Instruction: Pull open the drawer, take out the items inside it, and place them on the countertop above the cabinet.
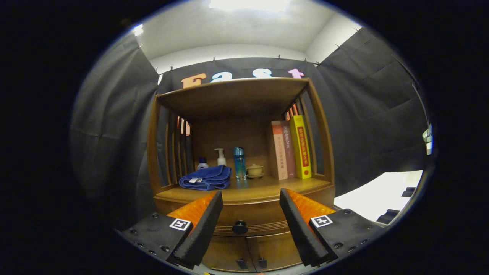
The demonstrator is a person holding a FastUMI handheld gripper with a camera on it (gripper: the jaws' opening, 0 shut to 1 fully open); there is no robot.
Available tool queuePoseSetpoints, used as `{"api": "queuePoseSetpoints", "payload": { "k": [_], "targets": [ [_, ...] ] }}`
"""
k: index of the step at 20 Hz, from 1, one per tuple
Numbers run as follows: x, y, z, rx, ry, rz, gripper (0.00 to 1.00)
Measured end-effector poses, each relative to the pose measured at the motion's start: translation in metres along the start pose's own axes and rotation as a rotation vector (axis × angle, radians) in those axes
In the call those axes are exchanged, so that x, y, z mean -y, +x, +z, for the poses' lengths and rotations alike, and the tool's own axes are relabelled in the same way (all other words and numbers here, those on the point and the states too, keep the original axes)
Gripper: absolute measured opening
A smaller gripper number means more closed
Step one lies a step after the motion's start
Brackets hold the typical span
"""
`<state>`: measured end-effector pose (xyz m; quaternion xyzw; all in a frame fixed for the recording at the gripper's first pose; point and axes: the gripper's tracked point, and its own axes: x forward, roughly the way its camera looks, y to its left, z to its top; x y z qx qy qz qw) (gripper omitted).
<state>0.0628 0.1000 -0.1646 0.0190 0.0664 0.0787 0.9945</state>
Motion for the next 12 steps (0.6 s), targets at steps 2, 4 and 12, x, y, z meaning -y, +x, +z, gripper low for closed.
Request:
{"api": "queuePoseSetpoints", "payload": {
  "k": [2, 4, 12],
  "targets": [
    [-0.012, 0.022, -0.021, -0.004, -0.036, 0.022, 0.98],
    [-0.026, 0.040, -0.044, -0.019, -0.078, 0.053, 0.98],
    [-0.011, 0.075, -0.162, -0.193, -0.133, 0.004, 0.99]
  ]
}}
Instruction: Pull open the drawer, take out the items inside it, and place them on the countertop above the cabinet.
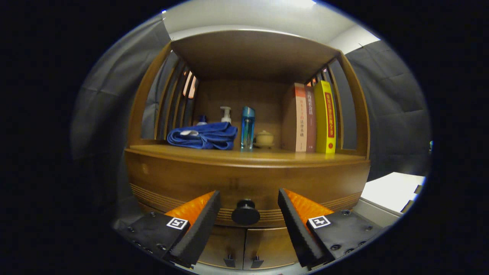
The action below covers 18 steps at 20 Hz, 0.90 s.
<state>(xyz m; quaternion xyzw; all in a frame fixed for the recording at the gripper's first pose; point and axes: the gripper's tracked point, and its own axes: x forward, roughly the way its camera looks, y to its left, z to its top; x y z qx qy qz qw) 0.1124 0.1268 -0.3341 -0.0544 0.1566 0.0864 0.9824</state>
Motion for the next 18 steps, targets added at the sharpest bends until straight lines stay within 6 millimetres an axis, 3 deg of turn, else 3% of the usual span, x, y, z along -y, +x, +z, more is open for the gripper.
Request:
{"api": "queuePoseSetpoints", "payload": {
  "k": [5, 13, 16, 18],
  "targets": [
    [0.010, 0.026, -0.032, -0.046, 0.025, -0.007, 0.99],
    [-0.005, 0.019, -0.024, -0.029, -0.077, 0.018, 0.80],
    [-0.011, 0.017, -0.022, -0.031, -0.112, 0.010, 0.55],
    [-0.010, 0.021, -0.023, -0.033, -0.164, 0.020, 0.53]
  ]
}}
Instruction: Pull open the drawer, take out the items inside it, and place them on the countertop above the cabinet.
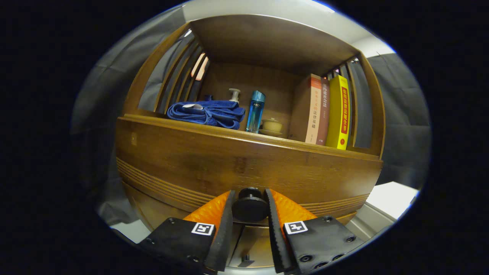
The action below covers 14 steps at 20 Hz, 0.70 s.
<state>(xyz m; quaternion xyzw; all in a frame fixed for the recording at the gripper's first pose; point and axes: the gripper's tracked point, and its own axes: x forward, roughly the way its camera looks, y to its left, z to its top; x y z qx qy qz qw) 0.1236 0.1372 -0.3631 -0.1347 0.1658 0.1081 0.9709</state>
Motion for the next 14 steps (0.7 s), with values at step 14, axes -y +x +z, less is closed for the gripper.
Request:
{"api": "queuePoseSetpoints", "payload": {
  "k": [14],
  "targets": [
    [0.005, -0.022, 0.009, -0.010, 0.065, -0.006, 0.38]
  ]
}}
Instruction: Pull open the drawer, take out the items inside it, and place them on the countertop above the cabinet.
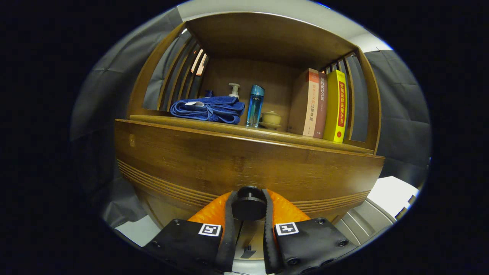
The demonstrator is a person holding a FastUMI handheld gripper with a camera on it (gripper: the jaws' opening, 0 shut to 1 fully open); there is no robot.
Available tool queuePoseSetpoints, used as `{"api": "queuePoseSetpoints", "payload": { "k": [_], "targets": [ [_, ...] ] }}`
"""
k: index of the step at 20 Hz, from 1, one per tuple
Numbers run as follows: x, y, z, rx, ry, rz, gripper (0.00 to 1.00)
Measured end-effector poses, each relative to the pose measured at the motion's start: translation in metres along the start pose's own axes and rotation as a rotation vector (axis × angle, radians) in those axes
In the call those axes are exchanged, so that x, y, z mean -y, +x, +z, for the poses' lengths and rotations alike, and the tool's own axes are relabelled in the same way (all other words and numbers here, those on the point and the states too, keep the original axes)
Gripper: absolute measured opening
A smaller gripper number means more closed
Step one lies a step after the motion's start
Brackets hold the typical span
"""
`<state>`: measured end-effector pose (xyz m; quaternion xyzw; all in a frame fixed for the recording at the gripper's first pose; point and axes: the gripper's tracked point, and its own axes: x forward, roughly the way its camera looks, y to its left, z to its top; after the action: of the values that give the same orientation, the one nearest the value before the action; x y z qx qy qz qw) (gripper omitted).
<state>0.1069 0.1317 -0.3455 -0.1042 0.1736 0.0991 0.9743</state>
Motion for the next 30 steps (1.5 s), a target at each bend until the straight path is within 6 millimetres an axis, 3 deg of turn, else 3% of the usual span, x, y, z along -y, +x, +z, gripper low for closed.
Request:
{"api": "queuePoseSetpoints", "payload": {
  "k": [14, 23, 30],
  "targets": [
    [0.003, -0.105, 0.004, 0.002, 0.072, -0.011, 0.38],
    [0.005, -0.140, -0.011, -0.033, 0.135, -0.008, 0.38],
    [0.004, -0.141, -0.009, -0.020, 0.120, -0.006, 0.38]
  ]
}}
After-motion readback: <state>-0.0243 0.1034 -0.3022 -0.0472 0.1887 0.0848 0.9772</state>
